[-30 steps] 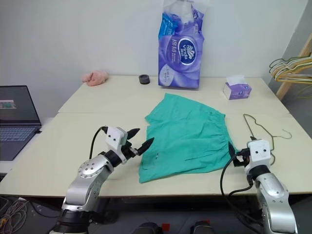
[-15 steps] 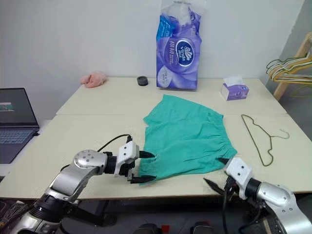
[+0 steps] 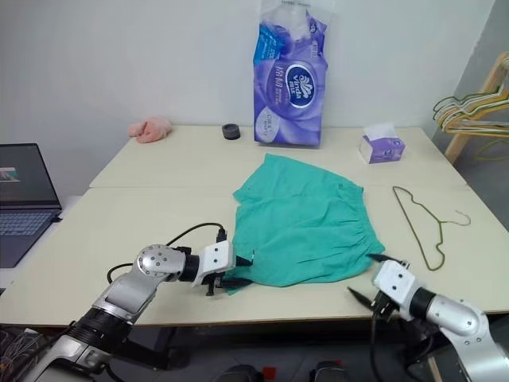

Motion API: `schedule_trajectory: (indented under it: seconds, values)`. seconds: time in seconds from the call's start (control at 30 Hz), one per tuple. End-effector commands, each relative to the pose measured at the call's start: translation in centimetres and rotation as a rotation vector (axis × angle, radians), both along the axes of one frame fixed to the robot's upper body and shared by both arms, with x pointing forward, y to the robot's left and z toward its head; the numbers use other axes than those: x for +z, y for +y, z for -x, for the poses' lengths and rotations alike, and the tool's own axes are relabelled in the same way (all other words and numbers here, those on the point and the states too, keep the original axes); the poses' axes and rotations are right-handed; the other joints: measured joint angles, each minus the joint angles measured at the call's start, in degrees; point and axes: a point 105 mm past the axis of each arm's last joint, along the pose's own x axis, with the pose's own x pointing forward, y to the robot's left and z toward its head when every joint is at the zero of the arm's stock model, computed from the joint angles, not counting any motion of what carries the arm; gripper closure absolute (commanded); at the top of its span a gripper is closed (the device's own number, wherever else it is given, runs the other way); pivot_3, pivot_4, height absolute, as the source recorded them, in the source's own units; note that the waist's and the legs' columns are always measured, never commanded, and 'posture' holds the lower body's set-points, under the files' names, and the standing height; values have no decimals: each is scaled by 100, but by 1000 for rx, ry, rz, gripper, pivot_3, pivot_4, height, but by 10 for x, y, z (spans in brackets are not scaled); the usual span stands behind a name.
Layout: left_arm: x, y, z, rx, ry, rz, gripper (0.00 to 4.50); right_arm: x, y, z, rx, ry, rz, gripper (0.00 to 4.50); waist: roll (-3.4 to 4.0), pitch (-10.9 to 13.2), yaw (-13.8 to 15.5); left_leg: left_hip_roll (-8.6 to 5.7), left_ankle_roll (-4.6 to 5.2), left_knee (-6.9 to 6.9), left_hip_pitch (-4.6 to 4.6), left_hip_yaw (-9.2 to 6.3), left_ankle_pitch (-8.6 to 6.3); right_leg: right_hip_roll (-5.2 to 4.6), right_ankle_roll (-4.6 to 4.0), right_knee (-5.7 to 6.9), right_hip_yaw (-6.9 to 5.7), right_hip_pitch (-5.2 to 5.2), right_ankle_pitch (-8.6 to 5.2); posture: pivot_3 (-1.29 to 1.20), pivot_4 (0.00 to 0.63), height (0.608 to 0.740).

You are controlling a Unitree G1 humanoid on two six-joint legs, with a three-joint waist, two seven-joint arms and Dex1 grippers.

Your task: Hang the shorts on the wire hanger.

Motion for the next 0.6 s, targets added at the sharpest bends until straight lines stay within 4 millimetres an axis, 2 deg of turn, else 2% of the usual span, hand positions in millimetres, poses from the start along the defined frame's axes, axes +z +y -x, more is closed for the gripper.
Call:
schedule_trajectory:
  seconds: [0.03,0.1,0.27,0.5,0.6]
  values:
    - [10,-2,-6,6,-50,18,3885,5,-14,-7,113,-104,200,0,0,3,-1,-1,0,0,0,3,0,0,0,0,0,0,0,-48,31,740]
    - [12,-3,-7,9,-56,26,4482,3,-14,-10,171,-123,248,0,-7,7,-13,1,1,0,1,2,0,2,-1,1,1,0,0,-48,31,740]
    - [16,-5,-9,13,-65,44,4482,-3,-5,-31,304,-209,400,0,-6,7,-78,2,1,-2,3,5,0,4,-3,4,5,0,1,-47,26,740]
    - [18,-3,-10,10,-67,41,4482,-6,-1,-65,335,-263,528,0,-6,8,-134,-1,1,-1,2,-1,-1,2,-29,6,7,0,16,-44,28,740]
    - [19,0,-11,13,-65,40,4500,-3,-1,-72,349,-277,543,687,-7,8,-136,-1,1,-1,2,-4,-1,2,-31,5,6,2,17,-44,28,740]
